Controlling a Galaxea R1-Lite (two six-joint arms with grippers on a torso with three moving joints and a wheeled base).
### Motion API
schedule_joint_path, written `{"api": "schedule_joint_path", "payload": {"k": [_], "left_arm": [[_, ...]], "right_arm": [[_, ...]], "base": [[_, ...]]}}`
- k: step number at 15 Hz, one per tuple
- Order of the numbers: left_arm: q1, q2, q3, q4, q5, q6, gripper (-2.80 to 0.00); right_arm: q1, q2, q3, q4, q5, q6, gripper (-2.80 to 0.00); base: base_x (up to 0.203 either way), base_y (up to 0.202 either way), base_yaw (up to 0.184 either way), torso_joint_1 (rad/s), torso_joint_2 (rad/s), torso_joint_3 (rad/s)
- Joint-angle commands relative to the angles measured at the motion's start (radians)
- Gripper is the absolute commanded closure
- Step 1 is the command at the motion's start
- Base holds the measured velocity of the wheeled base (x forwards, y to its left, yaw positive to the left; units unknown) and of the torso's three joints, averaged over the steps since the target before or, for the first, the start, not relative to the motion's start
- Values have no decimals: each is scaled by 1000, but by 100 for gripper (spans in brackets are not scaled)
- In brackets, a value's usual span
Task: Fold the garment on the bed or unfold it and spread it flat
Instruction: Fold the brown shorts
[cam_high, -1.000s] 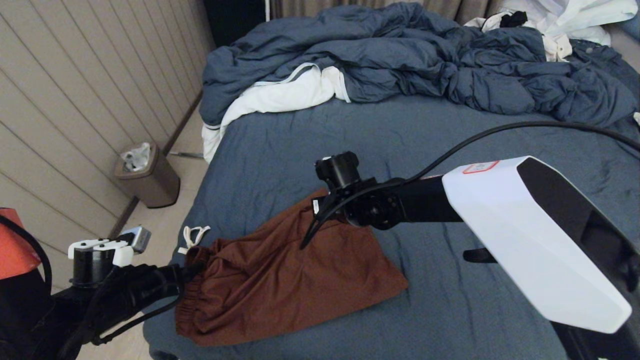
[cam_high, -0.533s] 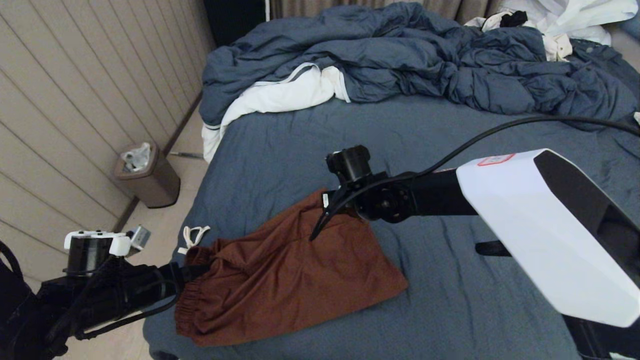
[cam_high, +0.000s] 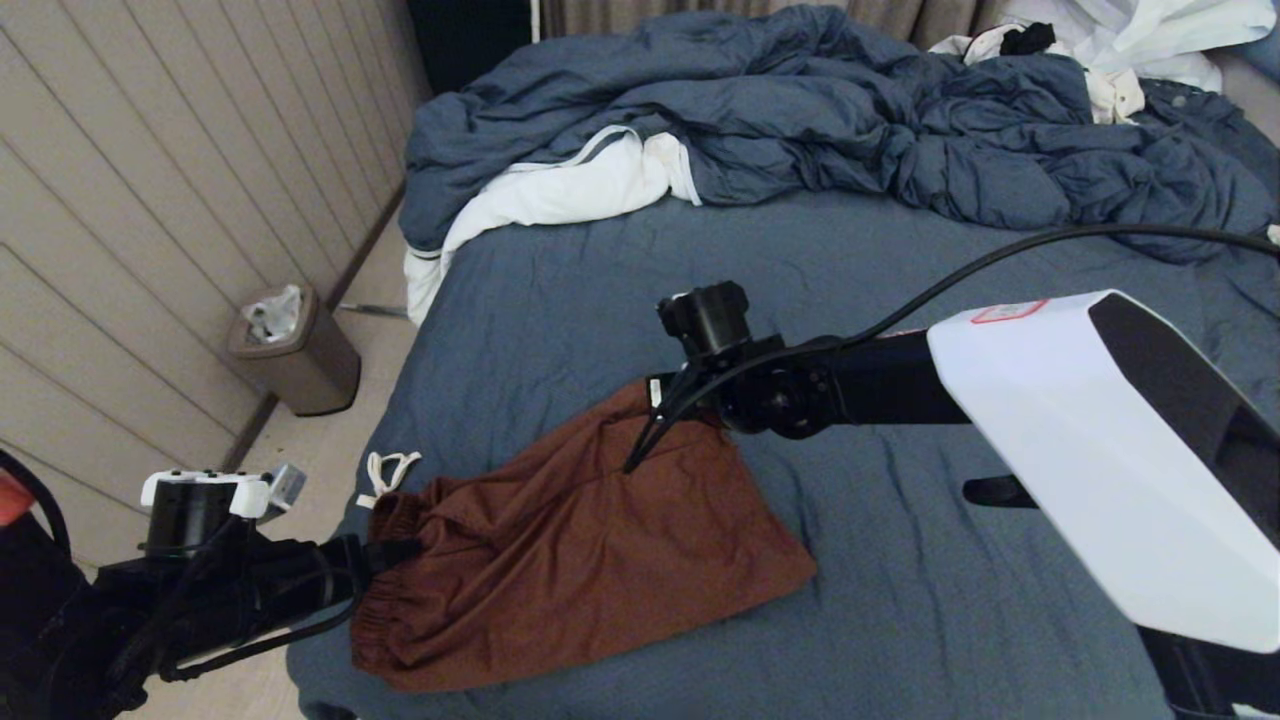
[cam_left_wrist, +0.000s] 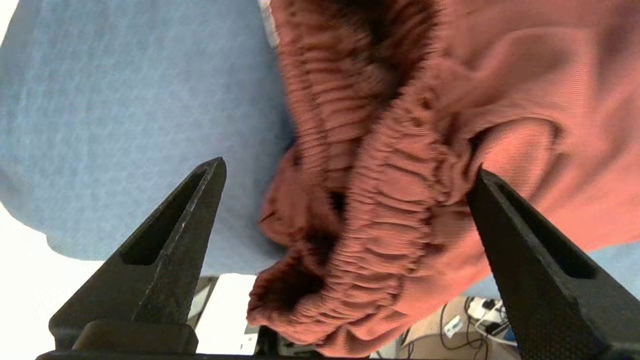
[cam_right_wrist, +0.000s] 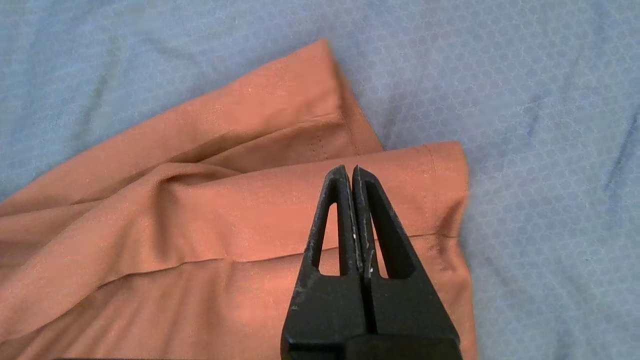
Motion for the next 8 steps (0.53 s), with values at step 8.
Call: {"api": "schedule_joint_path", "payload": {"k": [8], "left_arm": [[-42, 145, 38, -120, 42, 33, -280]], "right_arm": [[-19, -3, 21, -5, 41, 11, 0]], "base": [[0, 0, 0, 0, 0, 0]]}}
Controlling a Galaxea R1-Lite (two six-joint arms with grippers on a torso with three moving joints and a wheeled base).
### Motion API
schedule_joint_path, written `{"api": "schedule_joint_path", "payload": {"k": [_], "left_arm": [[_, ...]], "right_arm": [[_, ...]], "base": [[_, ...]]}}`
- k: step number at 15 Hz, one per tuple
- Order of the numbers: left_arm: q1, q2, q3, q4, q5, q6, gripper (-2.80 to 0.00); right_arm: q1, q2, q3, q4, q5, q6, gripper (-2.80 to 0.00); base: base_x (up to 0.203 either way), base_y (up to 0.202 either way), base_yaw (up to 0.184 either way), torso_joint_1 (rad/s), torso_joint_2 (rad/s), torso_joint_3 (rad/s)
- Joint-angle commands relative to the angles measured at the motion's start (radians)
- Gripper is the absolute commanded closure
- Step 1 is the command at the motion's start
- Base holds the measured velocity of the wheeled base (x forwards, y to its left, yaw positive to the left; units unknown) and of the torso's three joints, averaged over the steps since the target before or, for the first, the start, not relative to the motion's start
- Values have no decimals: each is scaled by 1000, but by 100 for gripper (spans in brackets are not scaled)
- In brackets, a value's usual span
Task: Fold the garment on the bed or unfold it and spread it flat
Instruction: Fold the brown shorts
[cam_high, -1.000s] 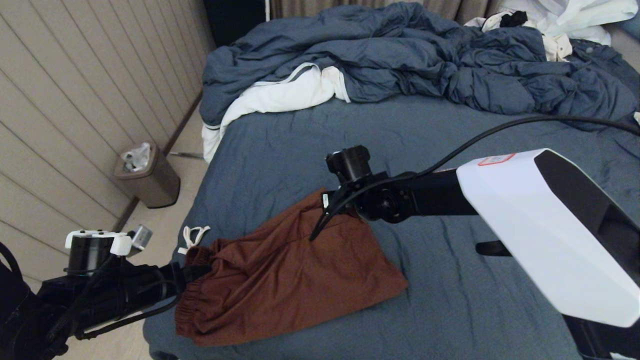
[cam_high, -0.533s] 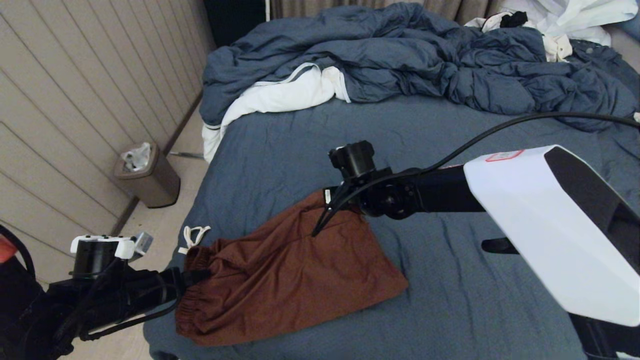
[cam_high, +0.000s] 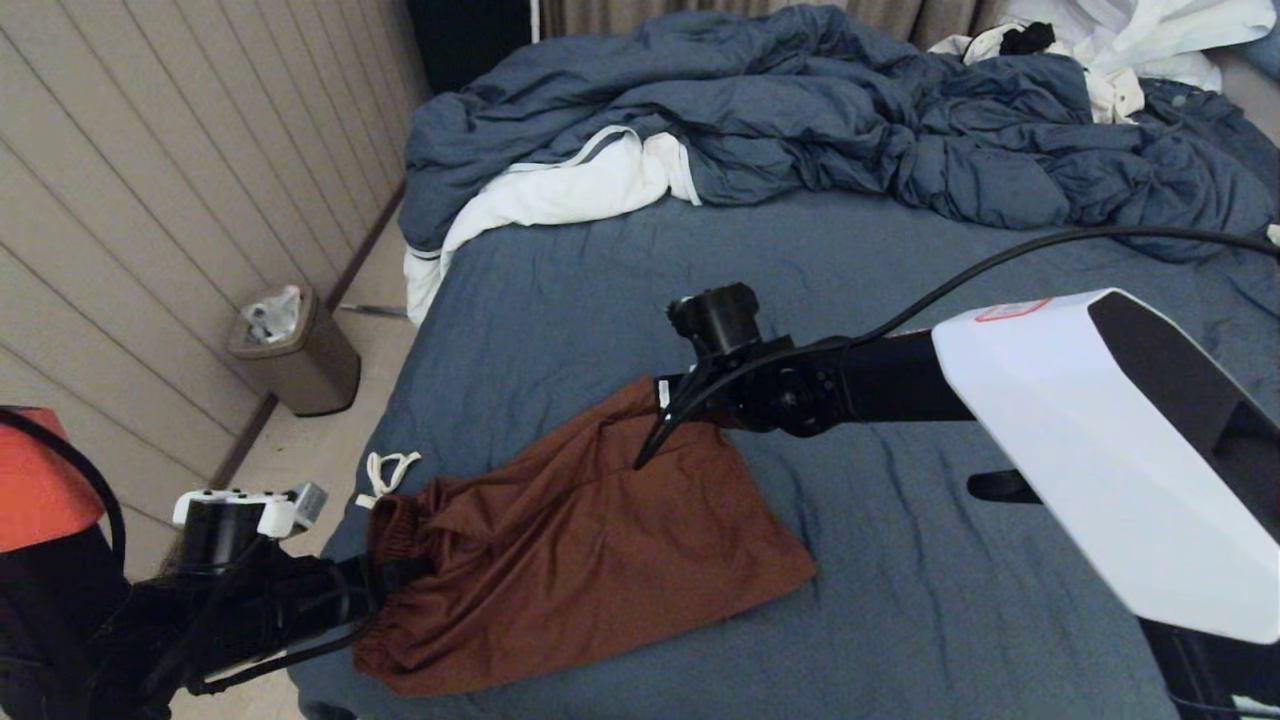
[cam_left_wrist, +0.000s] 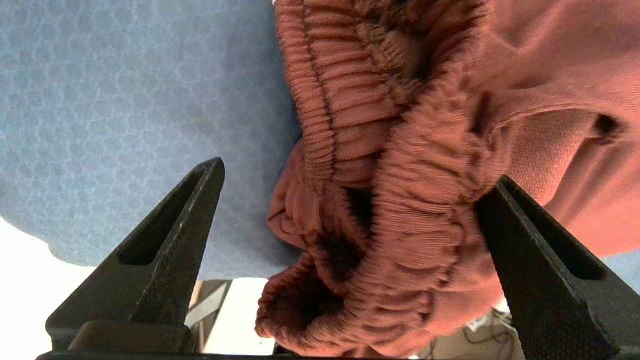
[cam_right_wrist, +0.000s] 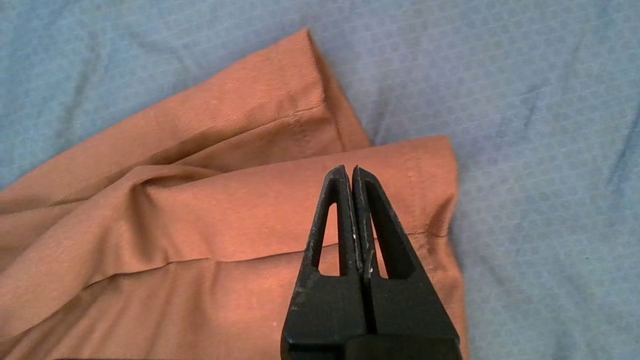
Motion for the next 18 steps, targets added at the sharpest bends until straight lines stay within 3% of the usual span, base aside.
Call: {"api": "schedule_joint_path", "payload": {"k": [1, 5, 11, 15, 18], "left_arm": [[-28, 45, 6, -14, 14, -3, -280], [-34, 40, 3, -18, 16, -6, -280], [6, -88, -17, -32, 19, -13, -280], [11, -170, -38, -25, 78, -13, -280], [89, -187, -61, -16, 80, -10, -280]], "right_arm": [[-1, -1, 9, -3, 0, 1, 0], [-4, -15, 12, 1, 0, 3, 0], [-65, -99, 147, 10, 28, -5, 0], [-67, -112, 184, 7, 34, -3, 0], [-66, -120, 183, 8, 34, -3, 0]], "base": [[0, 0, 0, 0, 0, 0], [0, 0, 0, 0, 0, 0], [0, 0, 0, 0, 0, 0], [0, 0, 0, 0, 0, 0], [0, 0, 0, 0, 0, 0]]}}
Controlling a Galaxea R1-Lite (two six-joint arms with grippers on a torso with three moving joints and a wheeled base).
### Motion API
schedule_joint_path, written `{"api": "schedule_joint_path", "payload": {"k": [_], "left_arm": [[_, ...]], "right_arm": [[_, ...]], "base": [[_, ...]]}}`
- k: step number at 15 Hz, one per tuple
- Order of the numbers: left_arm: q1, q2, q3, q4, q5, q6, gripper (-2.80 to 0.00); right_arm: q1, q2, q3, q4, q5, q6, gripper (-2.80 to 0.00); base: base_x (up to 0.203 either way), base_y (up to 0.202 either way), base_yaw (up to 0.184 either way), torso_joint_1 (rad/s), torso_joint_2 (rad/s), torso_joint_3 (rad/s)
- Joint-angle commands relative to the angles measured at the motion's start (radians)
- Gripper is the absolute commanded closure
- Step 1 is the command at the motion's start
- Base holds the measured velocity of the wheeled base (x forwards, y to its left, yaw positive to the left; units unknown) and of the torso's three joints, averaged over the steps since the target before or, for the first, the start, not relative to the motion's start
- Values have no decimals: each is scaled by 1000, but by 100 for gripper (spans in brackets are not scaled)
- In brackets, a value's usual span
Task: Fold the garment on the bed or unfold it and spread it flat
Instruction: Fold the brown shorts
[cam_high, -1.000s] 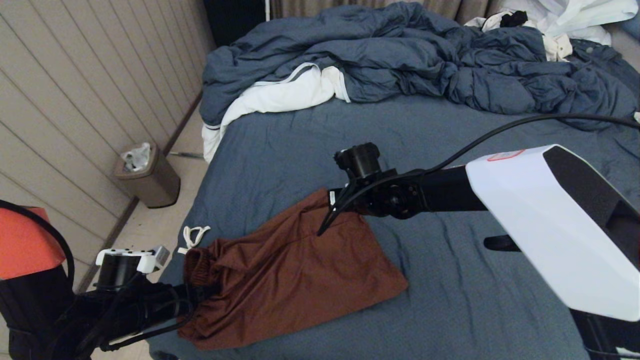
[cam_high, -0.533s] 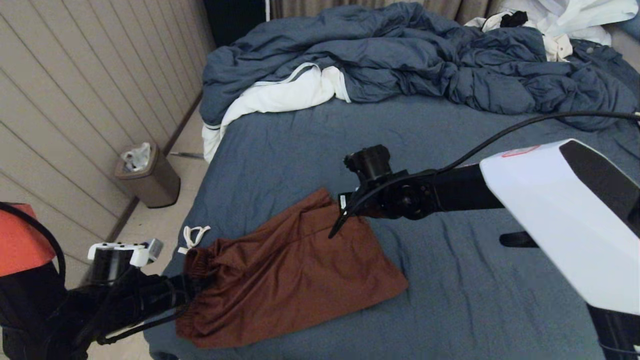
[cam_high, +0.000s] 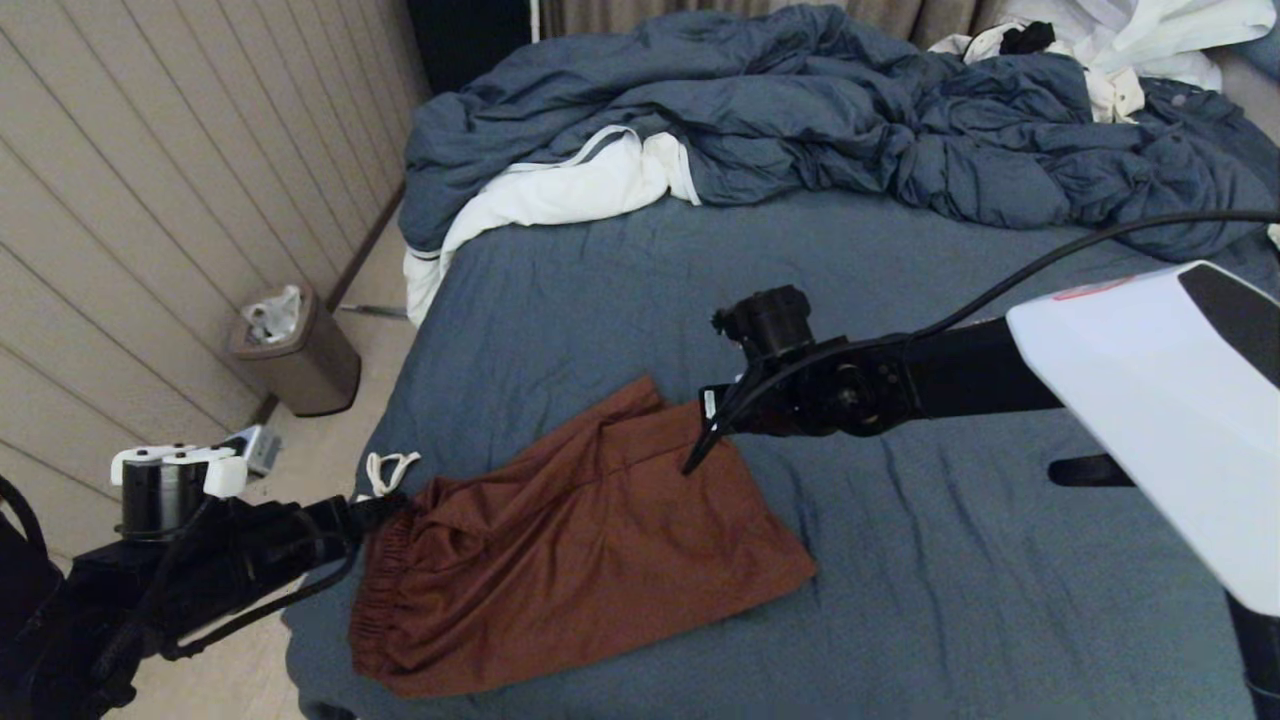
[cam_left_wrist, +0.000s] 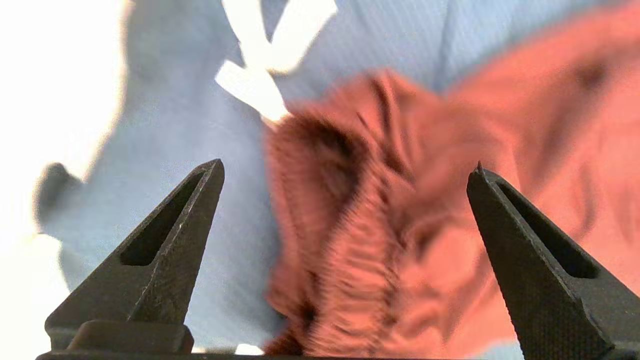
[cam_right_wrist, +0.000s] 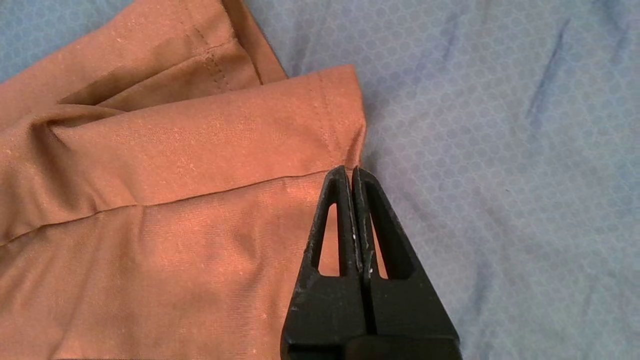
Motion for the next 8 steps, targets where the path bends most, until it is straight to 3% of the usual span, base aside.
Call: {"api": "schedule_joint_path", "payload": {"k": [1, 4, 8], "left_arm": [[83, -44, -37, 22, -4, -2, -280], [137, -132, -116, 163, -18, -8, -280], [138, -238, -179, 310, -43, -22, -280]], "right_arm": [[2, -16, 5, 2, -1, 3, 0], [1, -47, 39, 25, -1, 0, 0], [-20, -84, 92, 58, 48, -2, 0]], "base": [[0, 0, 0, 0, 0, 0], [0, 0, 0, 0, 0, 0], [0, 0, 0, 0, 0, 0]]}}
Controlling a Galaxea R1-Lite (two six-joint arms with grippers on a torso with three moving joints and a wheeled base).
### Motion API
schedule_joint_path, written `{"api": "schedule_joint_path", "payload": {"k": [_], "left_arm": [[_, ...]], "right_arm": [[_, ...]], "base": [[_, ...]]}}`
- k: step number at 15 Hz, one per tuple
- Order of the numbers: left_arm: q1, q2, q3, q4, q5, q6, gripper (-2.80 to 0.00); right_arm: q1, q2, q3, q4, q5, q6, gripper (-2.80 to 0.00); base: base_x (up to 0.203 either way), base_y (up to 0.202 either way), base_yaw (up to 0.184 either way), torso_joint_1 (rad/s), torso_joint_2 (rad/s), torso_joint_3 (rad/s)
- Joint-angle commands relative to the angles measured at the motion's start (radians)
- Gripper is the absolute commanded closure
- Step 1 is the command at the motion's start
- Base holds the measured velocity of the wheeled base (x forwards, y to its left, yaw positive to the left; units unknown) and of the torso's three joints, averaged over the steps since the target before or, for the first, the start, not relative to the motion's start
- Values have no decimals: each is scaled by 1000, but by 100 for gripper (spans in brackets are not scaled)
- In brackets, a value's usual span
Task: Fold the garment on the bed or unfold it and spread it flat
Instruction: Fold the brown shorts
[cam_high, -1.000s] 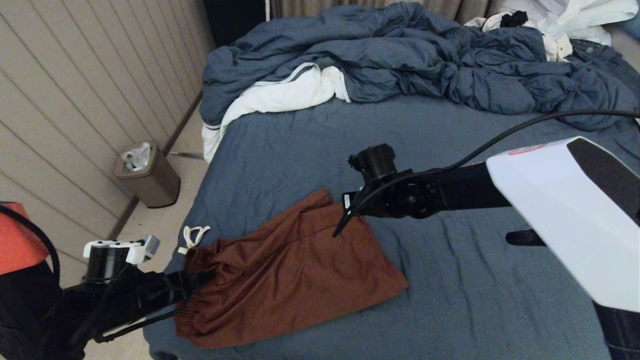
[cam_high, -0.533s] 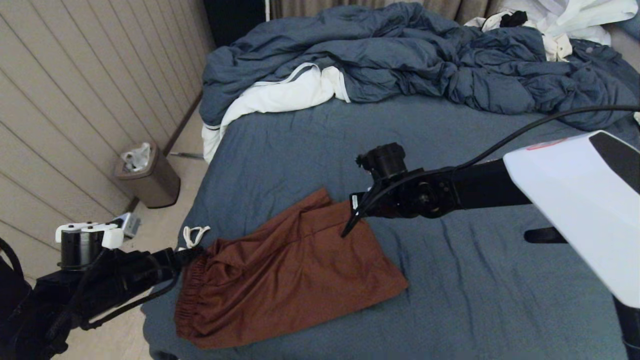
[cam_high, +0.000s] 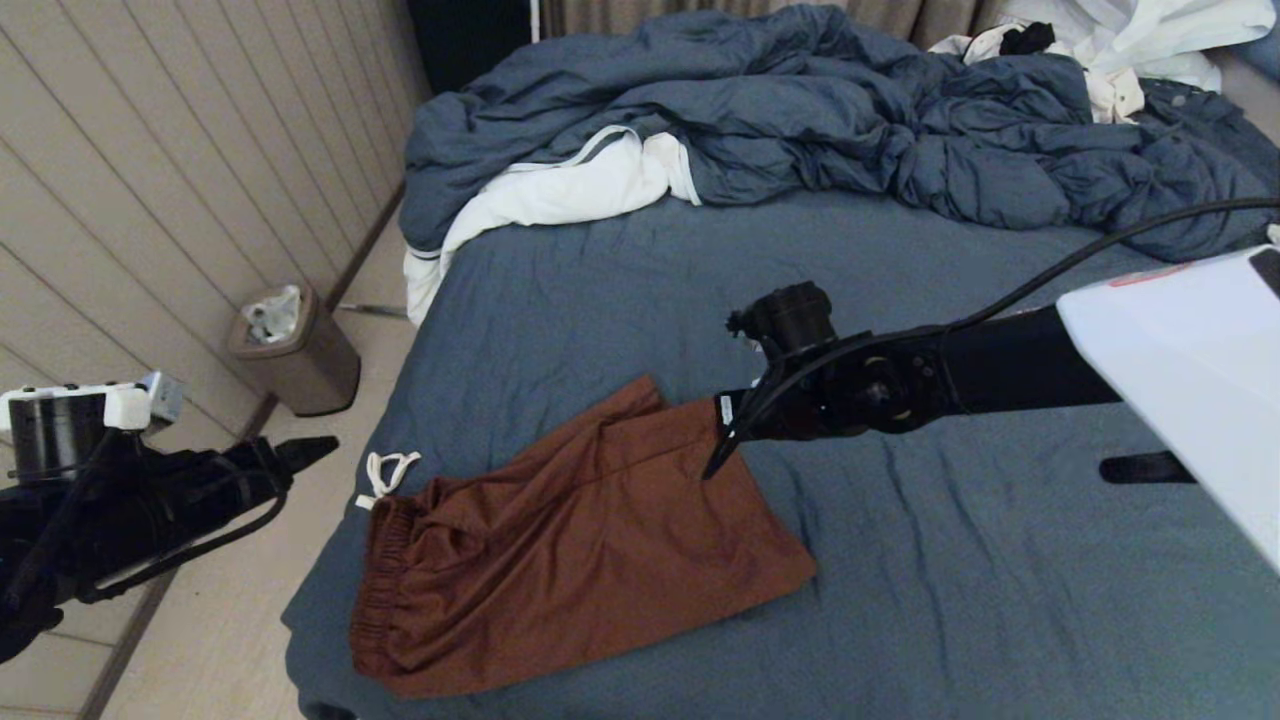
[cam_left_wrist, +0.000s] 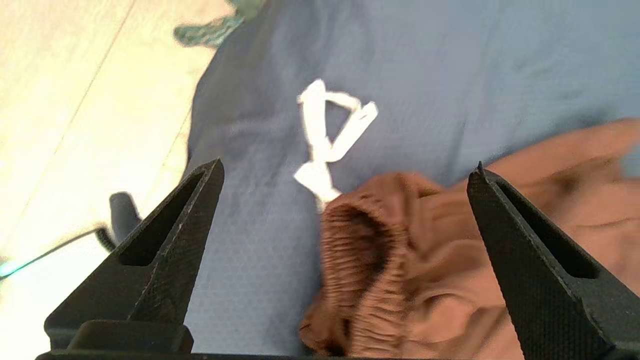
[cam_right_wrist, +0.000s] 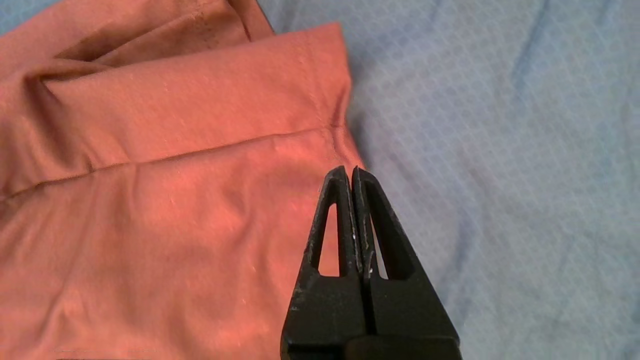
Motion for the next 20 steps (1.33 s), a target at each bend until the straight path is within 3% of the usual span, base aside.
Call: {"api": "schedule_joint_path", "payload": {"k": [1, 3, 5, 11, 12, 20], "left_arm": [[-9, -107, -35, 103, -54, -4, -280], [-26, -157, -110, 254, -124, -28, -280], [-43, -186, -176, 340, -154, -56, -280], [-73, -255, -203, 410, -189, -89, -280], [-73, -264, -192, 412, -188, -89, 0], [-73, -271, -149, 403, -191, -89, 0]], "right_arm": [[-7, -18, 38, 14, 32, -2, 0], [-10, -2, 40, 35, 63, -2, 0], [-27, 35, 19, 40, 90, -4, 0], [-43, 120, -57, 40, 138, -4, 0], [-43, 120, -57, 38, 140, -4, 0], [-43, 104, -60, 71, 140, -23, 0]], "base": [[0, 0, 0, 0, 0, 0], [0, 0, 0, 0, 0, 0], [0, 0, 0, 0, 0, 0], [0, 0, 0, 0, 0, 0], [0, 0, 0, 0, 0, 0], [0, 0, 0, 0, 0, 0]]}}
